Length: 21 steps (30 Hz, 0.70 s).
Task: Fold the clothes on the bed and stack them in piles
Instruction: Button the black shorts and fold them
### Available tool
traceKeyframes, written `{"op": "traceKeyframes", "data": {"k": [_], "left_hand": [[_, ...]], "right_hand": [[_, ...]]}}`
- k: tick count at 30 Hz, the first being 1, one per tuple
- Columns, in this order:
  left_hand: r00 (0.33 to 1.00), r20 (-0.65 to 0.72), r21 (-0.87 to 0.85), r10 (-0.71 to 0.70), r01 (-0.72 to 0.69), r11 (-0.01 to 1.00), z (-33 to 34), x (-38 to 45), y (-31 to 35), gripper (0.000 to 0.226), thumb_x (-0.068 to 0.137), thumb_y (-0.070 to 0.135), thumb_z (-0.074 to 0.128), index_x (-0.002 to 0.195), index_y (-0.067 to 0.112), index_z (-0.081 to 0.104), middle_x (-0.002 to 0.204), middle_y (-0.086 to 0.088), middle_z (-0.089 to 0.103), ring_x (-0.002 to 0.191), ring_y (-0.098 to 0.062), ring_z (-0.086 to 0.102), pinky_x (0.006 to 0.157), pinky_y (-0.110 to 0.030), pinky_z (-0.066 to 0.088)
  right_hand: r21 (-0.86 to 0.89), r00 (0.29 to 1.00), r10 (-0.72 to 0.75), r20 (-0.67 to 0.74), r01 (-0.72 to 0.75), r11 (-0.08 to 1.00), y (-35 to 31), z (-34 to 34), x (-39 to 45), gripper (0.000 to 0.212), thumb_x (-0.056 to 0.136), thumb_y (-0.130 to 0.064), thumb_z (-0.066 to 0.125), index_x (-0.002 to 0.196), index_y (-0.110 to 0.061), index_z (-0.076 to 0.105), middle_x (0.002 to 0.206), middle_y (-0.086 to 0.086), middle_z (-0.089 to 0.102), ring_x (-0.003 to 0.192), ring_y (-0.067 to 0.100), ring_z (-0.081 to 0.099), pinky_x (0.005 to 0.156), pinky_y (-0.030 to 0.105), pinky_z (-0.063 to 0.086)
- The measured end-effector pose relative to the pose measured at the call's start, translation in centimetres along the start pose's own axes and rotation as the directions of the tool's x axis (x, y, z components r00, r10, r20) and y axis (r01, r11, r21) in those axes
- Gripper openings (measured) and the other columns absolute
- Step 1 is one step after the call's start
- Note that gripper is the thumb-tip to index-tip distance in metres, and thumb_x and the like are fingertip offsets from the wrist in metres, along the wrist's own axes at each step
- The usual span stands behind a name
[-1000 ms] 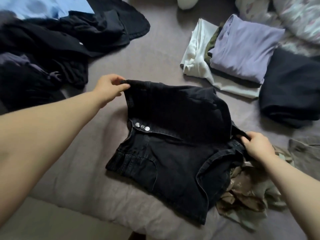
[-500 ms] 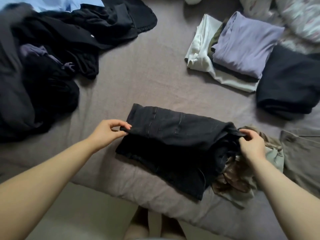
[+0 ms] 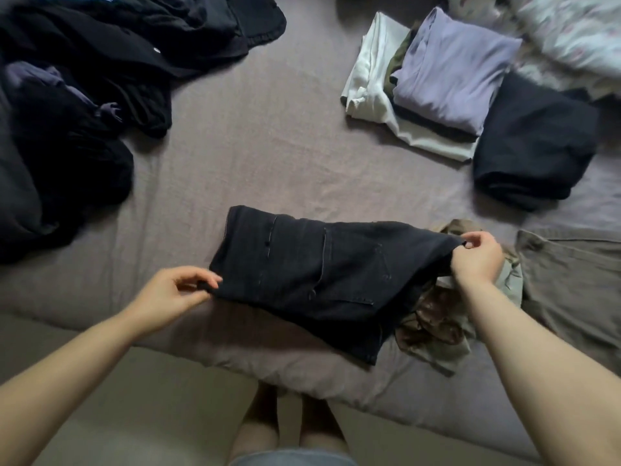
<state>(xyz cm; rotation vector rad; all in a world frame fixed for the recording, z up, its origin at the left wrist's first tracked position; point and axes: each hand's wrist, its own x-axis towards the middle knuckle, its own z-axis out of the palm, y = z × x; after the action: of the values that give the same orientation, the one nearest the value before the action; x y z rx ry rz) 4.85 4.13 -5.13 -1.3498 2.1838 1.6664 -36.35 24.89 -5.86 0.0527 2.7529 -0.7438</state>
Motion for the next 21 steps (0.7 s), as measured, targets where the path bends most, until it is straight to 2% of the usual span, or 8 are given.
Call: {"op": "traceKeyframes", "data": {"k": [2,4,6,7,10,16,18,21], "left_hand": [[0.999,0.026,0.156,-0.033,0.029,0.987,1.6,-0.3,-1.0,0.048,0.074,-0.014,0.067,0.068,0.034,0.068,0.094,0.011,0.070,0.092,-0.004,0.064,0.080,-0.006,0.043],[0.983,-0.127,0.052,-0.134,0.142,0.989,3.5,0.0,-1.0,0.043,0.077,-0.014,0.063,0.074,0.029,0.067,0.099,-0.001,0.064,0.093,-0.017,0.061,0.084,-0.012,0.044],[0.888,-0.329,-0.148,-0.322,0.289,0.946,5.2,1.1,-0.2,0.021,0.082,0.000,0.069,0.099,0.011,0.061,0.108,-0.011,0.054,0.095,-0.021,0.055,0.093,-0.029,0.045],[0.841,-0.353,-0.215,-0.409,0.353,0.911,5.9,1.6,0.4,0.032,0.082,0.013,0.073,0.108,0.010,0.055,0.110,-0.011,0.051,0.097,-0.021,0.053,0.094,-0.032,0.044],[0.787,-0.332,-0.331,-0.520,0.419,0.845,7.2,2.6,1.6,0.043,0.083,0.031,0.073,0.110,0.008,0.050,0.106,-0.006,0.054,0.097,-0.021,0.053,0.084,-0.030,0.042],[0.792,-0.296,-0.510,-0.534,0.342,0.790,6.8,2.9,1.0,0.015,0.098,0.021,0.052,0.099,0.006,0.052,0.096,-0.011,0.057,0.092,-0.025,0.056,0.075,-0.038,0.052],[0.799,-0.271,-0.569,-0.537,0.317,0.759,6.6,2.5,1.0,0.014,0.100,0.018,0.047,0.104,0.005,0.052,0.100,-0.011,0.056,0.091,-0.022,0.055,0.069,-0.033,0.051],[0.812,-0.302,-0.466,-0.499,0.331,0.821,6.6,2.1,0.4,0.018,0.101,0.018,0.046,0.106,0.004,0.056,0.101,-0.010,0.059,0.095,-0.023,0.056,0.075,-0.029,0.045]], "right_hand": [[0.137,0.994,0.106,-0.005,-0.104,0.985,0.3,0.7,-2.6,0.013,0.091,-0.007,0.050,0.102,-0.003,0.055,0.097,0.018,0.062,0.079,0.030,0.063,0.068,0.025,0.046],[0.329,0.959,0.239,0.152,-0.277,0.903,1.4,2.5,-6.0,0.028,0.097,-0.032,0.049,0.092,-0.005,0.051,0.094,0.021,0.066,0.060,0.022,0.064,0.059,0.025,0.054],[0.326,0.877,0.308,0.368,-0.432,0.841,2.9,4.2,-9.4,0.059,0.087,-0.070,0.042,0.088,-0.012,0.055,0.102,0.015,0.067,0.081,0.025,0.066,0.081,0.043,0.056],[0.255,0.845,0.300,0.443,-0.440,0.861,3.4,4.8,-11.0,0.069,0.077,-0.081,0.044,0.095,-0.015,0.057,0.110,0.010,0.065,0.097,0.026,0.063,0.092,0.047,0.051],[0.117,0.871,0.246,0.425,-0.322,0.939,4.0,5.6,-13.7,0.071,0.075,-0.055,0.073,0.126,-0.012,0.049,0.125,0.003,0.047,0.114,0.023,0.050,0.105,0.041,0.041],[0.271,0.851,0.052,0.523,-0.224,0.936,2.6,4.2,-14.0,0.024,0.084,-0.015,0.072,0.103,-0.013,0.057,0.102,0.000,0.064,0.098,0.018,0.060,0.088,0.027,0.044],[0.348,0.831,0.034,0.556,-0.269,0.898,3.4,3.0,-14.2,0.024,0.086,-0.016,0.070,0.107,-0.015,0.058,0.109,-0.001,0.066,0.103,0.017,0.062,0.094,0.033,0.048],[0.442,0.790,0.028,0.613,-0.372,0.816,5.8,1.8,-15.7,0.035,0.087,-0.010,0.067,0.120,-0.015,0.056,0.121,0.005,0.066,0.113,0.022,0.061,0.102,0.049,0.046]]}}
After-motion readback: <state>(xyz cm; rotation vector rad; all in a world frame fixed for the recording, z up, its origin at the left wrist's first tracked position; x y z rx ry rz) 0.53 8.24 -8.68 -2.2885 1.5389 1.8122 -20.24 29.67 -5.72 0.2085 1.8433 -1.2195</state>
